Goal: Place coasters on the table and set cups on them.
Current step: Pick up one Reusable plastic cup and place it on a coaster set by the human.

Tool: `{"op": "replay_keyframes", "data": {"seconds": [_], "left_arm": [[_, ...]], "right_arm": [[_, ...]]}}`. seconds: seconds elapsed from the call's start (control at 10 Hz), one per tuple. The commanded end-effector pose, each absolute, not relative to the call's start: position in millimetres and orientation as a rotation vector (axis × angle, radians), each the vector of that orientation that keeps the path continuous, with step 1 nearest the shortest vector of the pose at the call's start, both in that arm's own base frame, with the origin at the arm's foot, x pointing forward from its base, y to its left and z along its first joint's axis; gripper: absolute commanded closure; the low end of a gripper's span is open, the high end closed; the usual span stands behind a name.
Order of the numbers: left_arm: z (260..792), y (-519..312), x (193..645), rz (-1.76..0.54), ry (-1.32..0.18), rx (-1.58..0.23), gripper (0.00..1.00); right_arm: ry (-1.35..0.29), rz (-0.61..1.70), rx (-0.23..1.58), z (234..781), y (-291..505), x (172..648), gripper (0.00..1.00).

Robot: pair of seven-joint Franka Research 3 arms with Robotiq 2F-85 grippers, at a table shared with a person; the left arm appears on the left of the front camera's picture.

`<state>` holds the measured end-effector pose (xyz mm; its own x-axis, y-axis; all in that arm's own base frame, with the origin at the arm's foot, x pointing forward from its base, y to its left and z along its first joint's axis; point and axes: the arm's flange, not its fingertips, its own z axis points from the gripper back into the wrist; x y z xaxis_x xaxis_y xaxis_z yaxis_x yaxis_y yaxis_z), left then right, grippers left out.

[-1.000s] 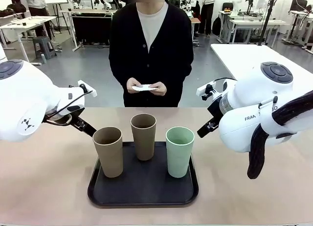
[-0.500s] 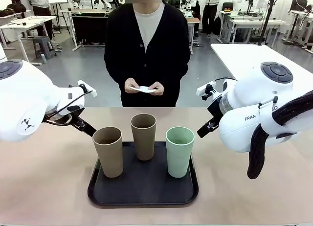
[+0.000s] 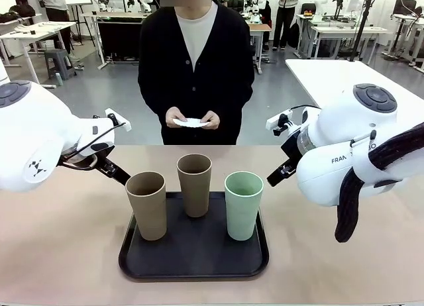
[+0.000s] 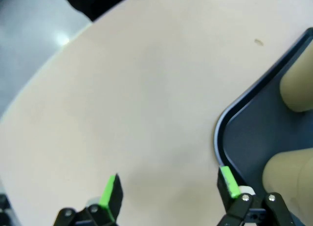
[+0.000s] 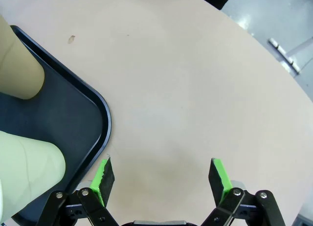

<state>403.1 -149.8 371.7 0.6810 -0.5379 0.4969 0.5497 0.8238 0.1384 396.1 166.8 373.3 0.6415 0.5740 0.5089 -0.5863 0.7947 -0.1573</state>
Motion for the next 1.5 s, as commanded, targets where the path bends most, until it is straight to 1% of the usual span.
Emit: {"op": "replay_keyframes", "data": {"seconds": [0.0, 0.1, 0.2, 0.3, 0.4, 0.5, 0.7, 0.9, 1.0, 1.1, 1.2, 1.3, 1.4], "left_arm": [[371.7, -149.8, 403.1, -0.61, -0.55, -0.023, 0.0], [387.4, -143.8, 400.4, -0.61, -0.544, -0.041, 0.0], [414.5, -142.5, 393.4, -0.623, -0.545, -0.056, 0.0], [441.5, -141.2, 380.4, -0.631, -0.533, -0.033, 0.0], [467.7, -134.6, 361.9, -0.619, -0.457, 0.008, 0.0], [487.0, -128.2, 349.0, -0.613, -0.401, 0.028, 0.0], [509.3, -120.7, 320.3, -0.626, -0.33, 0.051, 0.0], [512.8, -111.9, 289.9, -0.648, -0.284, 0.012, 0.0], [508.2, -109.0, 278.5, -0.607, -0.328, 0.004, 0.0], [514.2, -114.3, 301.4, -0.633, -0.297, 0.02, 0.0], [514.2, -114.3, 301.4, -0.633, -0.297, 0.02, 0.0], [514.2, -114.3, 301.4, -0.633, -0.297, 0.02, 0.0], [520.1, -112.4, 294.9, -0.631, -0.299, 0.017, 0.0]], "right_arm": [[-0.572, 0.661, 0.023, 373.3, 166.8, 396.1, 0.0], [-0.547, 0.659, 0.027, 389.4, 164.2, 391.5, 0.0], [-0.512, 0.657, 0.033, 412.0, 162.5, 382.6, 0.0], [-0.476, 0.653, 0.008, 435.6, 157.8, 369.6, 0.0], [-0.449, 0.661, -0.024, 462.2, 152.0, 347.8, 0.0], [-0.387, 0.673, -0.011, 478.1, 146.2, 329.1, 0.0], [-0.313, 0.668, -0.059, 496.1, 133.7, 286.4, 0.0], [-0.26, 0.662, -0.082, 488.7, 125.0, 247.7, 0.0], [-0.275, 0.652, -0.13, 481.2, 126.0, 247.5, 0.0], [-0.277, 0.679, -0.038, 506.0, 129.2, 269.8, 0.0], [-0.277, 0.679, -0.038, 506.0, 129.2, 269.8, 0.0], [-0.268, 0.679, -0.065, 510.4, 130.4, 259.0, 0.0], [-0.257, 0.66, 0.176, 482.0, 110.0, 287.7, 0.0]]}}
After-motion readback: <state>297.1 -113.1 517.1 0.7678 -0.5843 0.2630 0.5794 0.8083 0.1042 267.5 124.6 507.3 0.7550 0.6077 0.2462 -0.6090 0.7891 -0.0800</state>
